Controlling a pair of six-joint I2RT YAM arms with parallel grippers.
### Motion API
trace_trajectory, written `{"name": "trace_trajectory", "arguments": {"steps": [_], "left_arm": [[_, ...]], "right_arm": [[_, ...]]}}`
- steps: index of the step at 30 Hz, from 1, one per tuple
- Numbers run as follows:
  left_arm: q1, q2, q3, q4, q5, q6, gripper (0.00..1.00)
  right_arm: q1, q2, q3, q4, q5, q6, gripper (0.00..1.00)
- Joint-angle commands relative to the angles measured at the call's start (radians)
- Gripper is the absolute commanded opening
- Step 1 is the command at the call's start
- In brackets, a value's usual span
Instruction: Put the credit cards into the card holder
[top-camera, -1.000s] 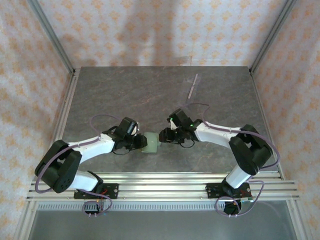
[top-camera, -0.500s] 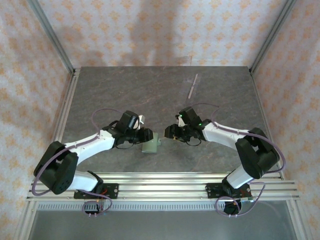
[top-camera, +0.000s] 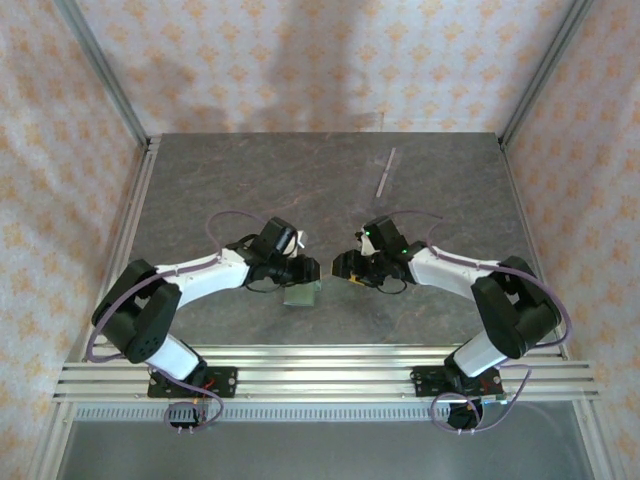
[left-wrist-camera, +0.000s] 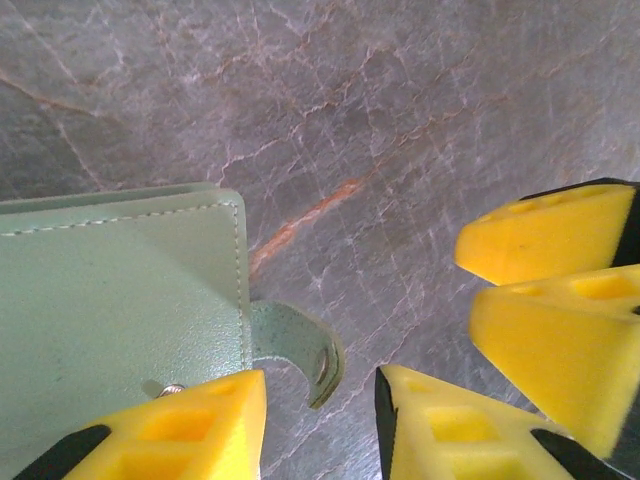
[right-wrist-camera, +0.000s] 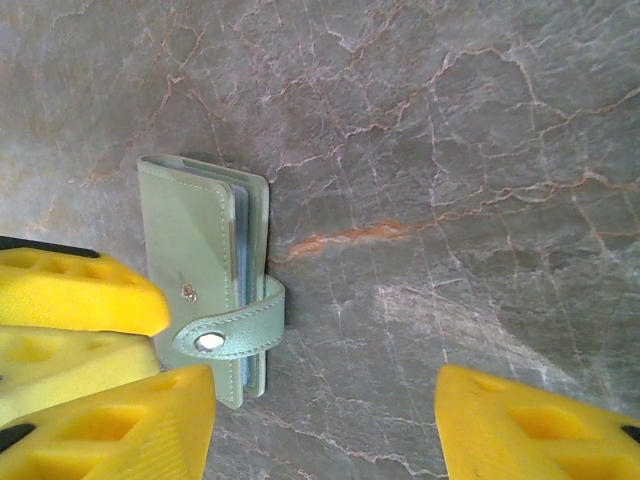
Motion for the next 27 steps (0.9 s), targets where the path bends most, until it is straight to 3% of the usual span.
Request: {"name": "trace_trajectory", "arguments": {"steps": [1, 8, 22, 25, 27], "left_arm": [[-0.007, 0.011, 0.029, -0.040, 0.019, 0.033, 0.35], [-0.008, 0.018, 0.038, -0.039, 0.027, 0.045, 0.26], [-0.009, 0.057, 0.059, -0.038, 0.040, 0.056, 0.25], [-0.009, 0.056, 0.061, -0.034, 0.047, 0.062, 0.03], [-0.009, 0.051, 0.061, -0.034, 0.048, 0.067, 0.00]], "right_arm": [[-0.005, -0.028, -0.014, 0.018, -0.001, -0.011, 0.60], [-0.005, -0.029, -0.023, 0.032, -0.032, -0.012, 0.56], [-0.005, -0.031, -0.050, 0.053, -0.073, -0.011, 0.55], [-0.005, -0.029, -0.053, 0.055, -0.077, -0.013, 0.54], [-0.005, -0.024, -0.054, 0.063, -0.112, -0.021, 0.52]]}}
